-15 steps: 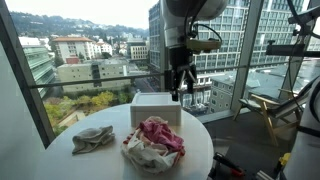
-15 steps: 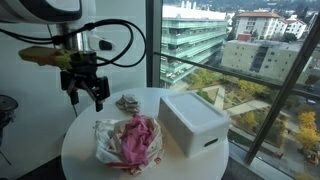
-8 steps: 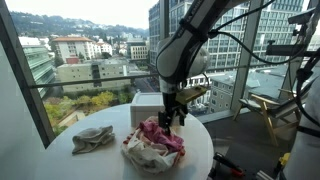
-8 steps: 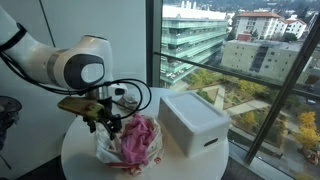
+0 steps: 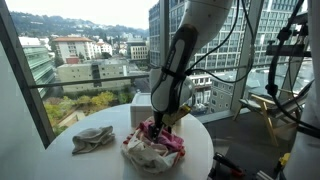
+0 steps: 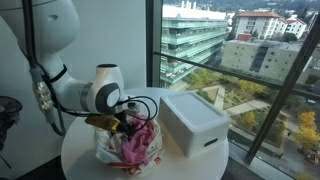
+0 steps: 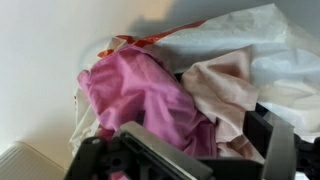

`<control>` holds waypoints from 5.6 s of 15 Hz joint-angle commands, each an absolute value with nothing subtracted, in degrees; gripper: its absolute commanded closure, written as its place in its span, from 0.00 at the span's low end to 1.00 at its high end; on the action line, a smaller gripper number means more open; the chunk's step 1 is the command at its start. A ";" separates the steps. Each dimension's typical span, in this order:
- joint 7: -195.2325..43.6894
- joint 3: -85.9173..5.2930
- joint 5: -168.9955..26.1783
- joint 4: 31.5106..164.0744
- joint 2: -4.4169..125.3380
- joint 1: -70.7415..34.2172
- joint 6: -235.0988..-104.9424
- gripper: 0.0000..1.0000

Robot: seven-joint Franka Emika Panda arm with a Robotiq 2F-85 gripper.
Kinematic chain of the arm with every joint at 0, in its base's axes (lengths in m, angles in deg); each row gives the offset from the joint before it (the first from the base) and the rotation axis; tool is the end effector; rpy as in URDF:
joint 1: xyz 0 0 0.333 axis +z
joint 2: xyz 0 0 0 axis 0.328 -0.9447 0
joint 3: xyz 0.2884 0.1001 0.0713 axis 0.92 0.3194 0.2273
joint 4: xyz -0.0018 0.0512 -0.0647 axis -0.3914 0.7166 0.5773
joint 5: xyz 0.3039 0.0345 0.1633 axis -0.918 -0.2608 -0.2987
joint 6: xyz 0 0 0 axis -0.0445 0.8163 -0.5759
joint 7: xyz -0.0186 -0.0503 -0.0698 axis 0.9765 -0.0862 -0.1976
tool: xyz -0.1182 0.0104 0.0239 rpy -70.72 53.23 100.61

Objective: Take the blue shirt out of the plastic bag

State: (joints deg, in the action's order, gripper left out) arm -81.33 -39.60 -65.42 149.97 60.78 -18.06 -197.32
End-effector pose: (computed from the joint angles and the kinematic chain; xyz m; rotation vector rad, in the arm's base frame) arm 0.4448 -0.0107 0.2012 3.0759 -0.0999 0.0365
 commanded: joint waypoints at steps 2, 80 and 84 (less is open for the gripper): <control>-85.65 -44.60 -64.17 143.17 51.03 -13.94 -202.26 0.00; -177.51 -38.11 15.89 116.03 61.01 -23.76 -161.70 0.86; -178.09 -38.71 15.59 112.34 56.22 -25.41 -171.02 0.86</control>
